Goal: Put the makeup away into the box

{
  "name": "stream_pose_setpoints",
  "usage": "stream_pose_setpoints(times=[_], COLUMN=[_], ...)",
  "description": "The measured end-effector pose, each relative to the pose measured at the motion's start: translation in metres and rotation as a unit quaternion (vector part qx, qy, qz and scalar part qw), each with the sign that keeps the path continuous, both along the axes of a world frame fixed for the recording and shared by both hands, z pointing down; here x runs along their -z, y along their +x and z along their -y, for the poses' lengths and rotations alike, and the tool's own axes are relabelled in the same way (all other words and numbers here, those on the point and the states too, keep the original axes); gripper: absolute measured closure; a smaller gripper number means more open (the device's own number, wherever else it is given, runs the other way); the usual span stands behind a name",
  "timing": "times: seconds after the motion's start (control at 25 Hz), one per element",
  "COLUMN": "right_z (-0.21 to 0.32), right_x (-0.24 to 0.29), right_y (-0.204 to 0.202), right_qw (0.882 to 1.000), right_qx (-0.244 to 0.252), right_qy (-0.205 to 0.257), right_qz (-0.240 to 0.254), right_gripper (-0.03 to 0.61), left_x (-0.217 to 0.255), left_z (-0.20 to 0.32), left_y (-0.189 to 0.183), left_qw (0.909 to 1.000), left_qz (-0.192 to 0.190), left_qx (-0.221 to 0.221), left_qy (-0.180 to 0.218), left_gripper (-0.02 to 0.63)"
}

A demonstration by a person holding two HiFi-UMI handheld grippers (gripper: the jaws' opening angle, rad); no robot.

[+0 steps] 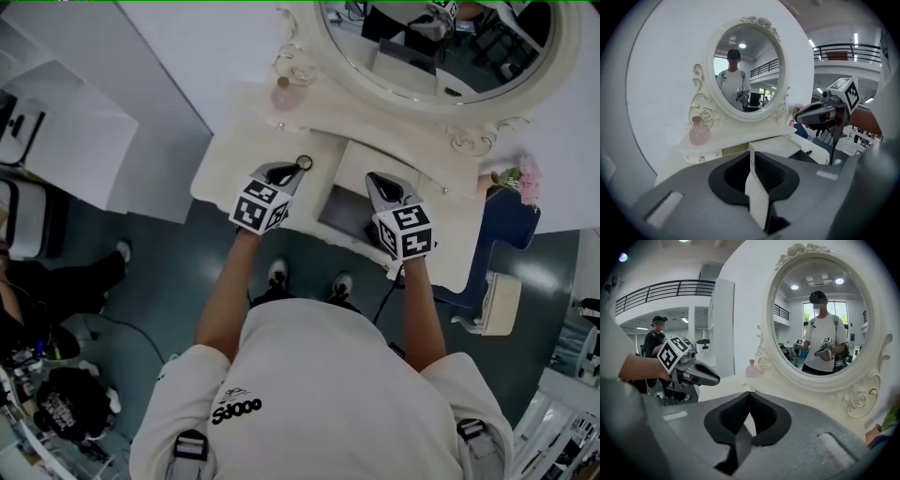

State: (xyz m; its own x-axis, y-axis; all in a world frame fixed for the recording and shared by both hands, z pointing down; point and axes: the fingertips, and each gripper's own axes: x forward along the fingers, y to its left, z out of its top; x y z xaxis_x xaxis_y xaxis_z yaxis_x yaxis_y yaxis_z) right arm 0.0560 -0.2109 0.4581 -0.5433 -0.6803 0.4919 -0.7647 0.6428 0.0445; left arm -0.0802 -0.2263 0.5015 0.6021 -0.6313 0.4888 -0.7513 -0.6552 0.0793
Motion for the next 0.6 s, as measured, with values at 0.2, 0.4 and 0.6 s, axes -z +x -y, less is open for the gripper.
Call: stream_pose_setpoints(times=[0.2, 0.4, 0.6], right_z=[0.011, 0.027, 0.038], right_x=[-0.012, -0.028, -0.044], right_y=[-0.026, -0.039, -0.040], right_qw=[1.000, 0.999, 0.998], right_qx=[0.027, 0.032, 0.028], right_qy=[-0.014, -0.032, -0.053], right_qz=[-0.005, -0.007, -0.014], right_gripper=[0.575, 0.575, 0.575], left_x=[-0.015, -0.047, -0.092], left_z=[0.010, 0.029, 0.046], left_y=[-0.024, -0.032, -0.028], left_qw=[0.9997, 0.9987, 0.9941], left_qz=[-0.001, 0.010, 0.039], left_qx=[0.024, 0.018, -0.003], left_qy=[-0.010, -0.047, -0.101], left_gripper=[0.527, 0.423, 0.354])
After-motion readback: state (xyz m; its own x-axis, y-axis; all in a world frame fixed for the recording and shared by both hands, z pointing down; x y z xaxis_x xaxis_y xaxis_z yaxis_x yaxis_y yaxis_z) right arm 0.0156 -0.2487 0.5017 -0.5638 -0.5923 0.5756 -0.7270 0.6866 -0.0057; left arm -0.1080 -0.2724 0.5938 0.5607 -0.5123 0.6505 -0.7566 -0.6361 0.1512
